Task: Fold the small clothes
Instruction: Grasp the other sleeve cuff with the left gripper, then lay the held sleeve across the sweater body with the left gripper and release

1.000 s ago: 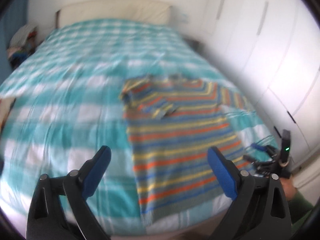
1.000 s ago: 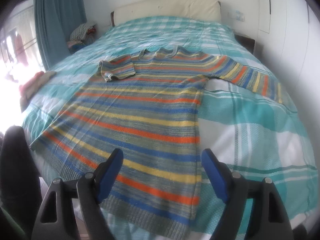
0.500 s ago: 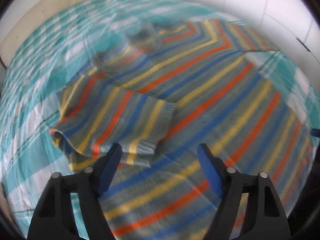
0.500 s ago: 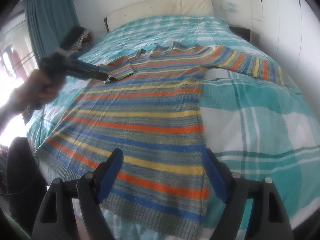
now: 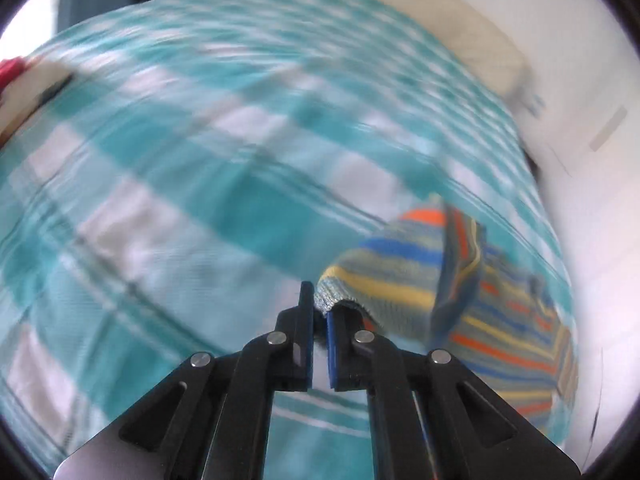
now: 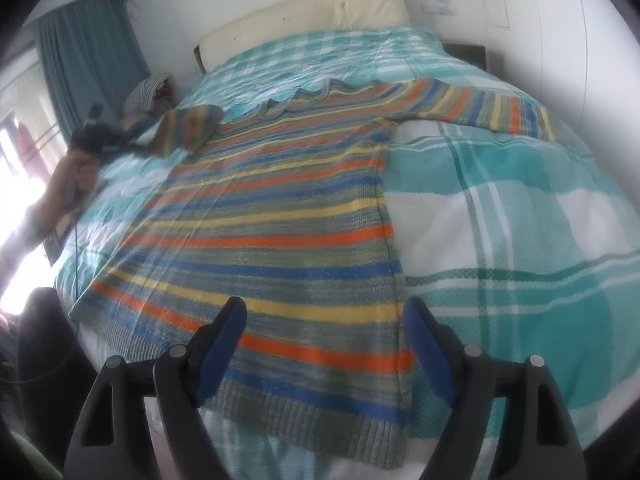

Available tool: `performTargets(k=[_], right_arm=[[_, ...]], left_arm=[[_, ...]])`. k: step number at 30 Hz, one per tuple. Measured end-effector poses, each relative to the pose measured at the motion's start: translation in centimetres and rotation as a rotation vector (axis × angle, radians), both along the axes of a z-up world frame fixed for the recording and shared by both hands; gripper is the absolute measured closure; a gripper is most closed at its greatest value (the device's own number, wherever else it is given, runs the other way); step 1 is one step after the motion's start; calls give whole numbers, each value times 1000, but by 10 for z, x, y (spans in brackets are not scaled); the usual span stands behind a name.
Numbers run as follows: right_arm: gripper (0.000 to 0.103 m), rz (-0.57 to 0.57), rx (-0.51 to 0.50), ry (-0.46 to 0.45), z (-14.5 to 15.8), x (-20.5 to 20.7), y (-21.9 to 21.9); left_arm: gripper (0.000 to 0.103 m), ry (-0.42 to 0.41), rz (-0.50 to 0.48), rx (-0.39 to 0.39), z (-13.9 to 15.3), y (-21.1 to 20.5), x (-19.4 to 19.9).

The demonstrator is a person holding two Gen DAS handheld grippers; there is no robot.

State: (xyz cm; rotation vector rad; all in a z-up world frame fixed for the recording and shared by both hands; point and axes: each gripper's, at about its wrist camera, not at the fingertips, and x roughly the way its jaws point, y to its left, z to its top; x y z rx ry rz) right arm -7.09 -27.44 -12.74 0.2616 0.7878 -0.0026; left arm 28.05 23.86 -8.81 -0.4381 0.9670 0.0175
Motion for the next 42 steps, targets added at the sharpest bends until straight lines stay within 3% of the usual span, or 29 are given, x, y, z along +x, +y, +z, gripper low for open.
performTargets(k=[4, 9, 13, 15, 17, 19, 22, 24, 25, 27, 29, 31, 33, 36, 40, 41, 42], right_arm=[[23, -2, -17, -2, -1, 2, 6], [23, 4, -34, 1, -3, 2, 9], [23, -7, -31, -5, -4, 0, 9], [23, -11, -22, -5, -7, 0, 8], [23, -8, -27, -2, -8, 1, 9], [23, -6, -30, -5, -8, 1, 9], [23, -7, -27, -6, -8, 0, 9], [23, -6, -26, -2, -8, 0, 9], [23, -6, -25, 1, -9, 1, 9], [23, -7, -30, 4, -9, 2, 11], [23, -9, -35, 5, -9, 2, 11], [23, -10, -37, 3, -8, 1, 12], [23, -9, -34, -2, -8, 0, 12], [23, -5, -33, -6, -9, -1, 12], [22, 1, -38, -2, -10, 1, 14], [22, 3, -43, -2, -9, 2, 15], [22, 5, -49, -3, -9, 2, 16]], left_arm=[[100, 47, 83, -12, -27, 32, -17], [101, 75, 150, -157, -49, 54, -38], [101, 86, 167, -249, -48, 63, -46], [101, 114, 176, -212, -53, 66, -40], [98, 163, 125, -181, -61, 61, -30], [94, 161, 81, -124, -59, 55, -28], [68, 125, 10, -89, -52, 45, -24], [40, 102, -31, -60, -48, 37, -19], [37, 95, -48, -26, -47, 32, -15], [36, 89, -59, 35, -45, 27, -7], [37, 91, 7, 28, -45, 38, 1], [37, 85, 147, -78, -46, 65, 2], [38, 76, 216, -174, -49, 84, -4], [35, 56, 161, -200, -46, 85, -10], [32, 61, 72, -105, -48, 68, -9], [36, 64, 73, -95, -50, 64, -4], [54, 67, 81, -92, -53, 62, -1]])
